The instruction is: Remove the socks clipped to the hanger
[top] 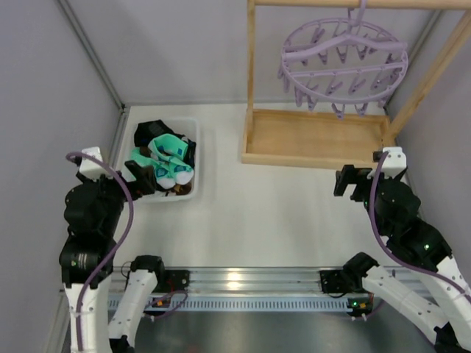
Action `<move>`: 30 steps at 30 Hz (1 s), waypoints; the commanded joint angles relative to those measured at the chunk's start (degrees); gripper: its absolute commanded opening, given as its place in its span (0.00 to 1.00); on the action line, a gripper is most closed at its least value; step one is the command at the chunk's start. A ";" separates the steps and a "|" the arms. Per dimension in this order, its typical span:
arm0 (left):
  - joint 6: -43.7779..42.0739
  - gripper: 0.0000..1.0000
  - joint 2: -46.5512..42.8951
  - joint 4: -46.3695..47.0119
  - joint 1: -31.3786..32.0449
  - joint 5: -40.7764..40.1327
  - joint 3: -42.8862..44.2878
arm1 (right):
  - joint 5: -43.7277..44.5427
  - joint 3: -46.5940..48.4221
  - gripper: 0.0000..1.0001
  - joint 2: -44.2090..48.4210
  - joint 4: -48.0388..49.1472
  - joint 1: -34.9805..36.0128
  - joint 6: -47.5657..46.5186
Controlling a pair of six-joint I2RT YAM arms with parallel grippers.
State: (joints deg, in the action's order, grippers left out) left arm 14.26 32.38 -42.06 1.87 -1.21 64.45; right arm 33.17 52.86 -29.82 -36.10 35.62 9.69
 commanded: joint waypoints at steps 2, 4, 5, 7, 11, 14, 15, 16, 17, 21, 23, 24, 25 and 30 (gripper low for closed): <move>-3.10 0.98 -6.52 -5.13 0.68 0.07 -0.10 | 0.32 0.05 0.99 1.52 -6.17 0.51 0.41; -3.10 0.98 -9.86 -5.66 0.85 -0.01 -1.77 | 0.40 0.83 0.99 2.22 -8.02 0.51 0.15; -3.19 0.98 -10.66 -6.18 1.20 -0.37 -2.30 | 0.41 1.10 1.00 2.40 -9.50 0.59 0.06; -3.54 0.98 -12.86 -6.71 2.25 -2.03 -3.88 | 0.14 1.89 0.99 3.37 -11.53 0.51 -0.20; -4.42 0.98 -14.80 -7.42 5.42 -7.11 -5.29 | -1.00 3.12 1.00 5.39 -13.03 0.59 -0.46; -4.59 0.98 -15.07 -7.51 7.44 -8.89 -5.21 | -0.82 3.65 1.00 6.44 -13.47 0.51 -0.64; -4.59 0.98 -15.15 -7.59 7.71 -8.81 -5.21 | -1.35 3.57 0.99 6.88 -13.39 0.51 -0.64; -4.68 0.98 -15.15 -7.59 7.97 -8.55 -5.21 | -1.61 3.65 0.99 7.15 -13.30 0.59 -0.64; -4.68 0.98 -15.15 -7.51 7.97 -8.11 -5.29 | -1.79 3.57 0.99 7.06 -13.30 0.42 -0.73; -4.42 0.98 -15.24 -7.42 8.06 -8.02 -5.38 | -1.88 3.56 0.99 6.80 -13.47 0.59 -0.64; -4.42 0.98 -15.33 -7.42 8.33 -8.10 -5.38 | -1.79 3.65 0.99 6.88 -13.47 0.51 -0.64; -4.33 0.98 -15.50 -7.42 8.41 -8.28 -5.38 | -1.79 3.57 1.00 7.23 -13.47 0.51 -0.55; -4.33 0.98 -15.59 -7.42 8.68 -8.19 -5.38 | -1.79 3.65 0.99 7.41 -13.47 0.51 -0.55; -3.80 0.98 -15.59 -7.33 9.12 -8.19 -5.65 | -1.97 3.57 0.99 8.38 -13.39 0.51 -0.55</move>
State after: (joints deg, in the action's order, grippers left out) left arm 10.55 17.32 -49.45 10.66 -8.64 59.33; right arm 31.79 54.52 -22.44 -49.30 35.62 9.50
